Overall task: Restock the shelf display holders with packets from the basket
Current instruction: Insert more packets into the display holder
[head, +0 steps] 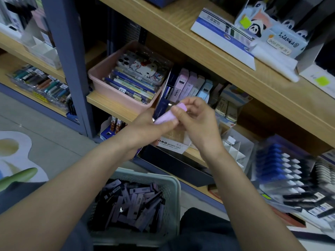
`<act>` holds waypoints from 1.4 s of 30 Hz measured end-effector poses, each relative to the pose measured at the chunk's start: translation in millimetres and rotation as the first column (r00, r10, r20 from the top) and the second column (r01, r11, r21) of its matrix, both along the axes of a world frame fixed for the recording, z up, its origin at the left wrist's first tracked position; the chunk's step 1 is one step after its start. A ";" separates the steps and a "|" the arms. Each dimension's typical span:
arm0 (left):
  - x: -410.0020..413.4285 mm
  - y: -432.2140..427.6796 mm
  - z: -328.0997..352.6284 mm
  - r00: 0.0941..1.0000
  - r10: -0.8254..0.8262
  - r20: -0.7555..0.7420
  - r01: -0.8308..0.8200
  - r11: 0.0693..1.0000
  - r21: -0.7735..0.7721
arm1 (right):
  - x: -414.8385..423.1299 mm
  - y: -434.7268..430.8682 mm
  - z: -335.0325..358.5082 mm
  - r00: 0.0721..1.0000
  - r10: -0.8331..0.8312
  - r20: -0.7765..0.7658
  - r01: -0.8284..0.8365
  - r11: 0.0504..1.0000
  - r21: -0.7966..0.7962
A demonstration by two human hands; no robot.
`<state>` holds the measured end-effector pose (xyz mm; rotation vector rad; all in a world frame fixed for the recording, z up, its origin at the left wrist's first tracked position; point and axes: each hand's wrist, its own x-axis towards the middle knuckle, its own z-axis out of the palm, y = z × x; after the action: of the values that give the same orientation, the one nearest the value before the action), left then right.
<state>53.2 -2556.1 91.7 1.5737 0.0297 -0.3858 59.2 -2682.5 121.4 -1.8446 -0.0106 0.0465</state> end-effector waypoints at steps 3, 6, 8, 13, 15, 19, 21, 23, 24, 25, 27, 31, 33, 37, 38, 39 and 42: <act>3.2 -1.5 4.0 0.997 0.003 -0.077 -0.013 0.992 -0.129 | 3.3 -9.7 6.5 0.999 0.013 0.050 -0.016 0.998 0.060; 6.4 -0.6 8.8 0.972 -0.046 -0.229 -0.036 0.939 -0.341 | 3.7 -13.6 8.4 0.994 0.075 0.080 -0.080 0.995 0.062; 7.8 0.0 9.0 0.974 -0.028 -0.223 -0.059 0.926 -0.373 | 2.4 -14.4 9.0 0.992 0.103 0.079 -0.112 0.987 0.115; 6.8 -1.6 4.6 0.992 0.124 -0.004 -0.123 0.974 -0.188 | 1.8 -14.1 0.4 0.999 0.045 -0.003 -0.044 0.988 0.147; 4.8 -3.1 2.8 0.987 0.144 0.066 -0.136 0.984 -0.115 | 1.8 -10.6 -2.3 1.000 0.001 -0.025 0.002 0.988 0.153; 7.8 -3.1 1.7 0.970 0.242 -0.004 -0.241 0.965 -0.101 | 9.5 -9.7 1.8 0.969 -0.209 0.132 0.185 0.967 0.174; 9.2 -2.1 2.7 0.955 0.292 -0.057 -0.297 0.944 -0.143 | 17.2 -14.9 3.0 0.900 -0.357 0.249 0.330 0.933 0.144; 8.1 -1.6 2.3 0.954 0.292 -0.063 -0.298 0.946 -0.127 | 26.8 -20.0 -0.5 0.821 -0.452 0.348 0.454 0.887 0.081; 7.1 -1.0 2.6 0.957 0.283 -0.056 -0.288 0.949 -0.125 | 32.1 -21.5 -3.1 0.788 -0.475 0.390 0.505 0.862 0.030; 6.7 -0.9 2.1 0.960 0.274 -0.053 -0.279 0.952 -0.127 | 37.7 -23.1 -6.5 0.767 -0.478 0.429 0.542 0.840 -0.034; 6.0 0.2 2.5 0.963 0.266 -0.053 -0.270 0.955 -0.122 | 45.2 -23.6 -11.7 0.771 -0.428 0.471 0.549 0.822 -0.152; 5.8 3.4 2.4 0.962 0.270 -0.041 -0.273 0.957 -0.094 | 53.8 -24.9 -22.4 0.815 -0.317 0.486 0.478 0.841 -0.254; 6.0 4.6 2.3 0.960 0.274 -0.054 -0.277 0.958 -0.067 | 58.8 -24.9 -24.3 0.815 -0.272 0.512 0.478 0.815 -0.328; 5.4 4.6 0.4 0.965 0.252 -0.069 -0.256 0.965 -0.053 | 70.5 -24.8 -26.4 0.830 -0.229 0.508 0.456 0.803 -0.383; 5.0 4.0 -0.1 0.969 0.240 -0.063 -0.244 0.968 -0.055 | 73.6 -24.9 -27.2 0.841 -0.253 0.479 0.463 0.794 -0.393; 4.4 3.4 -0.6 0.972 0.228 -0.055 -0.230 0.972 -0.055 | 76.3 -24.5 -27.0 0.847 -0.280 0.451 0.470 0.790 -0.394; 3.3 2.3 -2.5 0.977 0.211 -0.040 -0.213 0.976 -0.052 | 82.1 -24.3 -27.1 0.848 -0.313 0.427 0.483 0.787 -0.383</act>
<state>56.5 -2553.8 89.3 1.4915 0.2099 -0.2439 141.3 -2706.8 94.3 -2.2945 0.1722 -0.6354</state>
